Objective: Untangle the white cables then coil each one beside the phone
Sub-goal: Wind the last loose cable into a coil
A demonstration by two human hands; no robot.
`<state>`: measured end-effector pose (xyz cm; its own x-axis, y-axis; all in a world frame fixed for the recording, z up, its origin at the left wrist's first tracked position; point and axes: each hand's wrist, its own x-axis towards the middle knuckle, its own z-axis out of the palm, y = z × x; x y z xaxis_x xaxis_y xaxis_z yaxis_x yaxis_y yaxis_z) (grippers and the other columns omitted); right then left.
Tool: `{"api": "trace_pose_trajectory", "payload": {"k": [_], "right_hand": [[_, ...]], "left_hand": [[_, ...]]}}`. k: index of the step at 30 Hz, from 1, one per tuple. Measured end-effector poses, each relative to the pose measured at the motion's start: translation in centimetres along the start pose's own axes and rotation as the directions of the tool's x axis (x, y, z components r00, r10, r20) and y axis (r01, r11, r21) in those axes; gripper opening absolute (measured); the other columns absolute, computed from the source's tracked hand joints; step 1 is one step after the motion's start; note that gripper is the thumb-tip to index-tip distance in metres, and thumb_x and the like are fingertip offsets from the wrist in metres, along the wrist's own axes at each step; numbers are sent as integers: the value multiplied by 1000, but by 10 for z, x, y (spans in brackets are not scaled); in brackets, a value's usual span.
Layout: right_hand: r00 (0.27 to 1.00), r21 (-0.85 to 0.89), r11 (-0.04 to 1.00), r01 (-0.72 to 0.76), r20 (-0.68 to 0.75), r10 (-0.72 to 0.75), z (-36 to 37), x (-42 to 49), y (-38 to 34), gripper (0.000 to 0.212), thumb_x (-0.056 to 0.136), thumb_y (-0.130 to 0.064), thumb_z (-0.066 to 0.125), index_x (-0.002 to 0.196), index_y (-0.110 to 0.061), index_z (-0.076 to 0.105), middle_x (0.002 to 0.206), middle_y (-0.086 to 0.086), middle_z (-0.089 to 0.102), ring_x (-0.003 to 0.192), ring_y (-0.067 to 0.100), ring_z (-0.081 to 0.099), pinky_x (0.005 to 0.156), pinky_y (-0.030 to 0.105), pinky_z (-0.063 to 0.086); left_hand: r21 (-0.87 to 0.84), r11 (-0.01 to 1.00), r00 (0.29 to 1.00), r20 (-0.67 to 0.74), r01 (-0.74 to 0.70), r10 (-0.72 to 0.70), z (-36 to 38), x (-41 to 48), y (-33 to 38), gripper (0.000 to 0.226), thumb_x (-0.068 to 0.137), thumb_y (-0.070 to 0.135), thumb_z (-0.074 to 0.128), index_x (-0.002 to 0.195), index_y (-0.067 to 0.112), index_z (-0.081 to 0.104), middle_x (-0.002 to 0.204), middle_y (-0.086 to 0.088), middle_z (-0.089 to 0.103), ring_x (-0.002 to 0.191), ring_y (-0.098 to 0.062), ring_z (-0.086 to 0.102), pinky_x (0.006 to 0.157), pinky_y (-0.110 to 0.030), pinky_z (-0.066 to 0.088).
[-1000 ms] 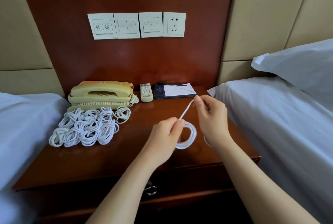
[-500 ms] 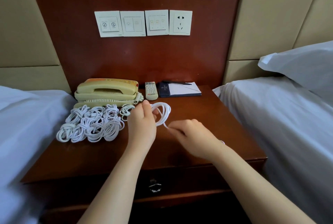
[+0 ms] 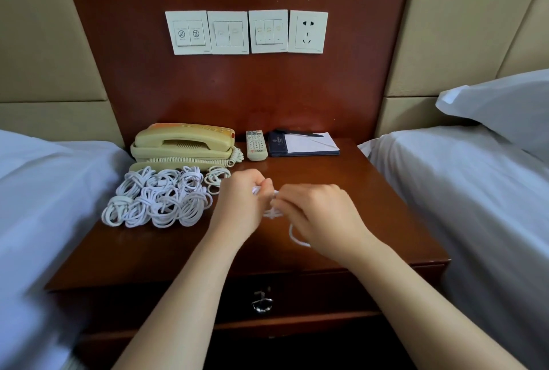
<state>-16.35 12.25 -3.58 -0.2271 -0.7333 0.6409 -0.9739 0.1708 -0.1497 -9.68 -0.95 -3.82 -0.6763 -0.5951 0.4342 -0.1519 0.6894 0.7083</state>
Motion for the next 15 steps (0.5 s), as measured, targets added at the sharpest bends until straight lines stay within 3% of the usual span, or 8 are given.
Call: {"api": "trace_pose_trajectory", "payload": {"k": [3, 5, 7, 9, 12, 15], "right_hand": [[993, 40, 992, -122, -5, 122, -9, 4, 9, 33, 91, -46, 49, 66, -25, 53, 55, -11, 48, 52, 12, 48, 48, 29, 36], [976, 173, 961, -216, 64, 208, -12, 4, 15, 36, 87, -48, 59, 60, -24, 51, 49, -10, 43, 48, 9, 39, 48, 26, 29], [958, 390, 875, -287, 146, 248, -13, 3, 21, 41, 80, -50, 61, 57, -17, 55, 47, -10, 38, 47, 8, 32, 47, 23, 24], [940, 572, 746, -342, 192, 283, -12, 3, 24, 39, 78, -48, 59, 51, -21, 52, 47, -10, 34, 48, 5, 27, 47, 20, 22], [919, 698, 603, -385, 232, 318, -8, 2, 28, 42, 85, -42, 54, 48, -22, 52, 50, -1, 38, 51, 11, 31, 49, 20, 26], [911, 714, 574, -400, 243, 332, 2, 1, 22, 49, 94, -35, 48, 69, 6, 59, 59, 20, 47, 57, 21, 37, 55, 26, 32]], "left_hand": [[-135, 991, 987, 154, -25, 46, 0, 0, 1, 30, 89, 17, 59, 60, 14, 57, 47, 6, 48, 46, -10, 43, 50, -24, 35], [-185, 982, 972, 227, -24, 67, -1, -3, 4, 30, 88, 16, 60, 58, 17, 58, 41, 9, 46, 42, -9, 43, 49, -27, 40], [-237, 971, 957, 284, 6, 63, -1, -6, 9, 36, 89, 11, 56, 54, 19, 54, 38, 11, 43, 38, -7, 40, 44, -25, 40], [-363, 929, 941, 332, 67, 62, -2, -10, 13, 42, 92, 7, 50, 51, 17, 50, 39, 11, 40, 36, -5, 36, 40, -20, 34], [-536, 834, 931, 355, 131, 81, -5, -14, 17, 40, 97, 13, 48, 57, 11, 49, 45, 6, 38, 37, -6, 34, 40, -16, 28], [-636, 750, 958, 286, 181, 11, -6, -16, 19, 40, 97, 22, 48, 58, 11, 52, 44, 5, 41, 37, -6, 36, 39, -15, 28]]}}
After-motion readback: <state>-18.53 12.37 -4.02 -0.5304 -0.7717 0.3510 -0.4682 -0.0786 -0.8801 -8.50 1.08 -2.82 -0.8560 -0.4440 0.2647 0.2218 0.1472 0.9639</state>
